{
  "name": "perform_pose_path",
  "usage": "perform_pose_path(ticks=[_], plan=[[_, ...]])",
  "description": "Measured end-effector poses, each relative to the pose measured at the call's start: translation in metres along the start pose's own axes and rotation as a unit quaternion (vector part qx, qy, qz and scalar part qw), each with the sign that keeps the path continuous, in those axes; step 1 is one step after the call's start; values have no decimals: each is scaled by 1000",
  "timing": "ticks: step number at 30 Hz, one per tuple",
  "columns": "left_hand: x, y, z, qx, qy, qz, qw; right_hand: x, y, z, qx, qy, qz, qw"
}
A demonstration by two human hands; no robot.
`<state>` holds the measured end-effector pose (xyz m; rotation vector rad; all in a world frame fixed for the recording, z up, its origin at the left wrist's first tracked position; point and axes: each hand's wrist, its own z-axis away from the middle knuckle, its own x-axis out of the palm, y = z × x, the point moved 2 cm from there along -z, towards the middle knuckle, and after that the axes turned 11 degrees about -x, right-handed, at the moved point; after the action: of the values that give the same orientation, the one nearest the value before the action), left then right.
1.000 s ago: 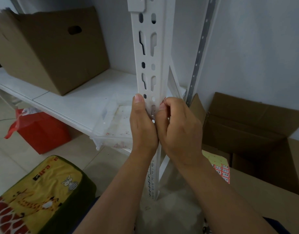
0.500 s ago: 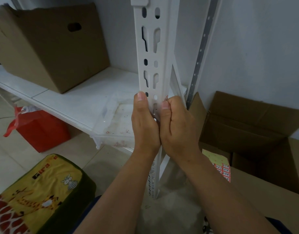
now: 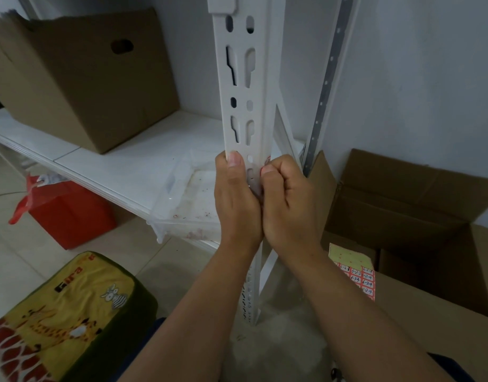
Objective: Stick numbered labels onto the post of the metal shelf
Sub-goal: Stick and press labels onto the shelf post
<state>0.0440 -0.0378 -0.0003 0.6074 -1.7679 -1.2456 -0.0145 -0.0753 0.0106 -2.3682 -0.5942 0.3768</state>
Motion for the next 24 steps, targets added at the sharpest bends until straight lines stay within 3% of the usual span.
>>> perform_pose_path(ticks=[3, 12, 20, 24], plan=[[0, -1, -1, 0, 8, -1, 1000, 1, 0, 2, 51, 1, -49, 997], [0, -4, -3, -3, 30, -23, 999, 2, -8, -5, 68, 30, -53, 996], [-3, -4, -1, -2, 1, -23, 1000, -3, -7, -5, 181, 12, -150, 972], [-3, -4, -1, -2, 1, -28, 1000, -3, -8, -7, 175, 15, -144, 974]])
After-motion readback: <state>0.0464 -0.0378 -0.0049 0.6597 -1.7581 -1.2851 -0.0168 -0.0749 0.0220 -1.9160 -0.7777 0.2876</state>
